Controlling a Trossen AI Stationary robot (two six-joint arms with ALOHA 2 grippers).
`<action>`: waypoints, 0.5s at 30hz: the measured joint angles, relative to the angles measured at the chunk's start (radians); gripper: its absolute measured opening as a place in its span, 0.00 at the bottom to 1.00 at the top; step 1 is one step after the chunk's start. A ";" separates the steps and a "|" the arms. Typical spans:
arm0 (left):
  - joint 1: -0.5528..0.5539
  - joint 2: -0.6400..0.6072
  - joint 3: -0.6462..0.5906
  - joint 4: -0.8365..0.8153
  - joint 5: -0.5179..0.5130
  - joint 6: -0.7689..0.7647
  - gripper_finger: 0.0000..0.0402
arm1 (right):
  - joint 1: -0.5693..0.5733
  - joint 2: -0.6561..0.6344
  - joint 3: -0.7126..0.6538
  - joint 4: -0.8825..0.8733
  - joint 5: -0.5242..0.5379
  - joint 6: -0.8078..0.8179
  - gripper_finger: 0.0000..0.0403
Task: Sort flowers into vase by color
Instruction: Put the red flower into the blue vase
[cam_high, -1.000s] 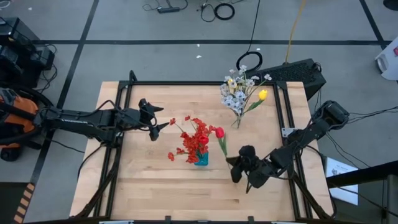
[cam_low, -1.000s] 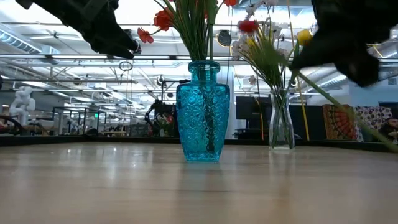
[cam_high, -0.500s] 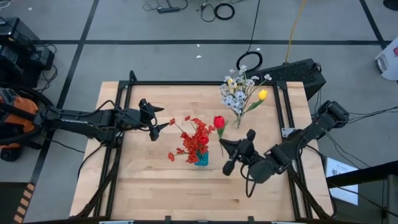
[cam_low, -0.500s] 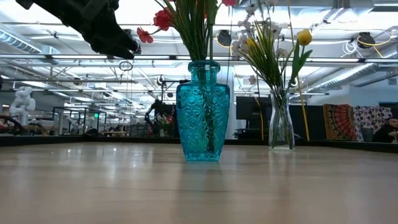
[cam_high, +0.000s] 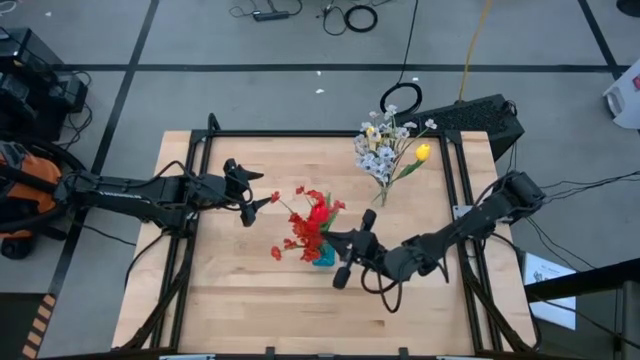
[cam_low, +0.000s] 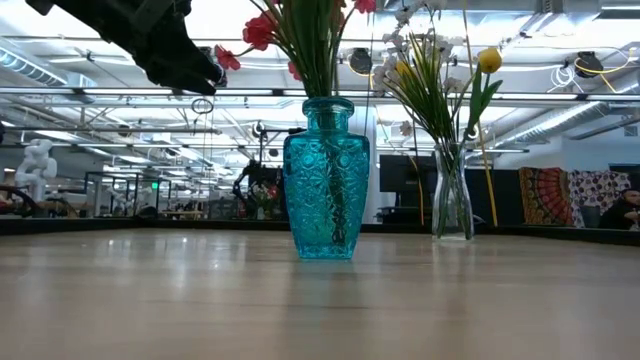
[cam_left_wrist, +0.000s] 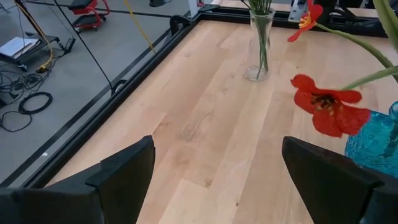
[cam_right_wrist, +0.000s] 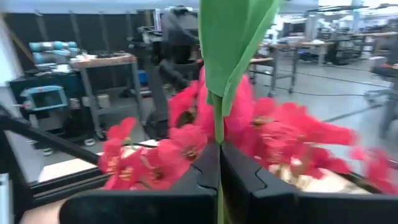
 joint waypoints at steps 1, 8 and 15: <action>0.000 0.000 0.000 0.000 0.000 0.000 0.88 | -0.003 0.010 0.000 0.016 -0.020 -0.003 0.00; 0.000 0.000 0.000 -0.001 0.000 0.000 0.88 | -0.016 0.074 0.000 0.055 -0.026 -0.004 0.00; 0.000 0.000 0.000 -0.001 0.000 0.001 0.88 | -0.014 0.091 0.000 -0.051 -0.022 0.060 0.00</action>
